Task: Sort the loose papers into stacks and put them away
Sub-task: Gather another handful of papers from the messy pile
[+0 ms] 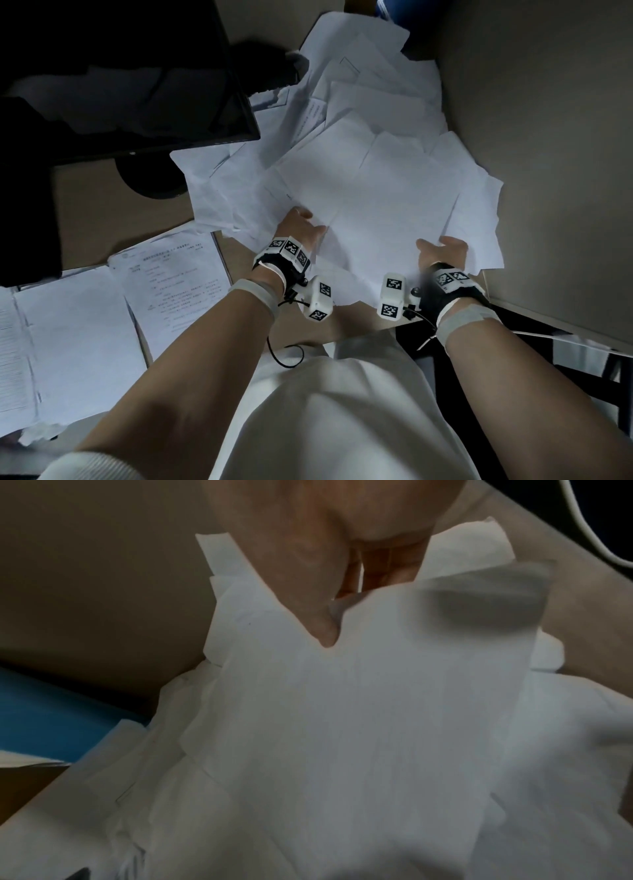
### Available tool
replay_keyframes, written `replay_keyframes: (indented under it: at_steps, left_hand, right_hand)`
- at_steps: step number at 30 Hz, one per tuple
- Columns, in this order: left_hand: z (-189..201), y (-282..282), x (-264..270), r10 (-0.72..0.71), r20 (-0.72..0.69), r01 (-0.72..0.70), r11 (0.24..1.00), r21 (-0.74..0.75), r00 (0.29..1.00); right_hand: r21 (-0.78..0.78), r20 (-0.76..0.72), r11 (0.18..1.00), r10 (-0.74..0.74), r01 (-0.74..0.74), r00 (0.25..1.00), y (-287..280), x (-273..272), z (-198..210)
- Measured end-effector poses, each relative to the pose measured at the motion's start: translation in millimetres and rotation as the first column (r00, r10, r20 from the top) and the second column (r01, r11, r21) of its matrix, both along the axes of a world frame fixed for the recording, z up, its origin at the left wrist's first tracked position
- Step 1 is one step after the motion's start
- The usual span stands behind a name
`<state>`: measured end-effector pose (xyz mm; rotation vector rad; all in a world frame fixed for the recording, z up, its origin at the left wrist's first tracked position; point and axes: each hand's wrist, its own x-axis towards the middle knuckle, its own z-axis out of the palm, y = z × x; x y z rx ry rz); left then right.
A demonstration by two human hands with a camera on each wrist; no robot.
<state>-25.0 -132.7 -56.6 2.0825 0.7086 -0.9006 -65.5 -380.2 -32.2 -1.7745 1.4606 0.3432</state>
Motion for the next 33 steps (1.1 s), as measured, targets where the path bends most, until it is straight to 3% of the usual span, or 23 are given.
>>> replay_keyframes:
  at_steps: [4,8,11,17,22,24,26,28,31,33]
  left_hand:
    - [-6,0,5,0.084,0.041,-0.086,0.995,0.043,0.996]
    - [3,-1,12,0.222,0.008,-0.222,0.974,0.051,0.975]
    - [-4,2,18,0.24,-0.01,-0.24,0.971,0.001,0.971]
    - [-31,15,19,0.288,-0.002,-0.286,0.951,-0.121,0.958]
    - [-3,-4,24,0.09,0.01,-0.088,0.991,-0.101,0.996]
    - [-2,-14,27,0.06,0.03,-0.057,0.992,-0.108,0.998]
    - [2,-24,30,0.098,0.045,-0.094,0.993,-0.075,0.994]
    - [2,-27,36,0.159,0.045,-0.157,0.987,-0.041,0.986]
    - [5,-27,36,0.238,0.055,-0.237,0.971,-0.024,0.97]
    - [5,-25,31,0.248,0.042,-0.247,0.969,-0.028,0.968]
  right_hand:
    - [-0.12,0.083,0.987,0.118,-0.107,0.99,6,12,5]
    - [-0.212,0.173,0.913,0.385,-0.348,0.906,17,27,-2]
    - [-0.245,0.132,0.862,0.482,-0.443,0.866,27,46,-6]
    - [0.05,-0.078,0.839,0.544,-0.541,0.836,34,77,-17]
    - [0.194,-0.09,0.765,0.638,-0.614,0.765,31,69,-25]
    - [0.151,-0.095,0.797,0.601,-0.585,0.794,30,57,-28]
    - [0.05,-0.104,0.898,0.44,-0.437,0.892,24,46,-26]
    - [-0.036,-0.147,0.953,0.291,-0.3,0.945,17,36,-17]
    - [0.039,-0.118,0.976,0.217,-0.214,0.969,11,24,-14]
    - [0.118,-0.076,0.962,0.257,-0.247,0.963,15,27,-9]
